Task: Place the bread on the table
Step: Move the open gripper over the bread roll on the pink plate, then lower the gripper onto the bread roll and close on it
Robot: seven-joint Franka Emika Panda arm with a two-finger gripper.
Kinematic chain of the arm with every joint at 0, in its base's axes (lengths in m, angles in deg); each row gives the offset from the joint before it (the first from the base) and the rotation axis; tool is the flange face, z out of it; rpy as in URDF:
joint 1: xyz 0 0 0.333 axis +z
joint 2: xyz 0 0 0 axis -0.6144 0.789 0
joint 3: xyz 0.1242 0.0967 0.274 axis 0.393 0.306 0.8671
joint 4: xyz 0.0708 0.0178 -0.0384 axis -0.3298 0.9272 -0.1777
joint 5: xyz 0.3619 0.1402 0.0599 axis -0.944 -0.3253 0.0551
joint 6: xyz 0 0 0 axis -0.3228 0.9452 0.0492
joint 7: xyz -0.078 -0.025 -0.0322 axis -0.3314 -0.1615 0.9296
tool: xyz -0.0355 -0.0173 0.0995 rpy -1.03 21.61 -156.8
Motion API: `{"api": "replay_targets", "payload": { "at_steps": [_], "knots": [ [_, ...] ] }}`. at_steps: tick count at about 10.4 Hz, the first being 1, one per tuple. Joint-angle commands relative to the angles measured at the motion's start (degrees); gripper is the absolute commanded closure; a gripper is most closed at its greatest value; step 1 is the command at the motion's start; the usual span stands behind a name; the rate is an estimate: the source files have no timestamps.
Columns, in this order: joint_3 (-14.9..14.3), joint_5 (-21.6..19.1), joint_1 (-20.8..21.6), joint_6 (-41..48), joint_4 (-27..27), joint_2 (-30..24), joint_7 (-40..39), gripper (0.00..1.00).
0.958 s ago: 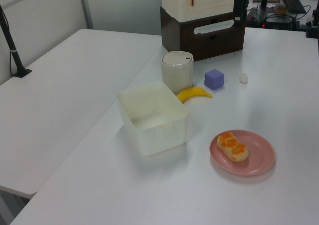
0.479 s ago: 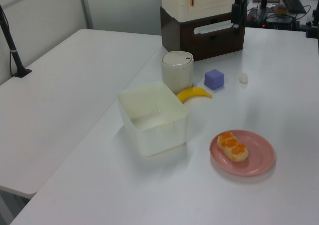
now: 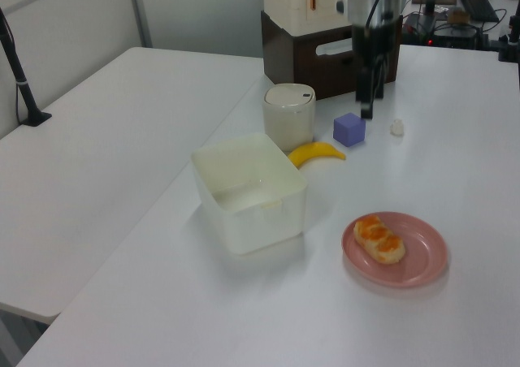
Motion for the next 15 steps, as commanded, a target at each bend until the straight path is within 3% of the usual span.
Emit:
{"api": "replay_targets", "payload": {
  "at_steps": [1,2,4,7,9,11,13,15],
  "knots": [
    [5.5,0.5,2.4,-15.4,11.4,1.0,15.8,0.00],
    [7.9,0.8,2.1,-17.8,12.3,3.0,19.3,0.00],
    [15.6,1.0,-1.7,-20.5,16.5,3.6,24.0,0.00],
    [17.4,1.0,-3.6,-26.0,21.7,4.5,27.6,0.00],
    [17.4,1.3,-3.9,-27.2,21.8,5.8,30.8,0.00],
    [17.4,4.4,-3.4,-30.1,21.8,7.7,37.5,0.00],
    [17.4,8.7,-2.9,-31.3,21.8,9.8,42.3,0.15],
    [17.4,9.7,-3.3,-30.4,21.7,9.4,41.8,0.41]
  ]
}}
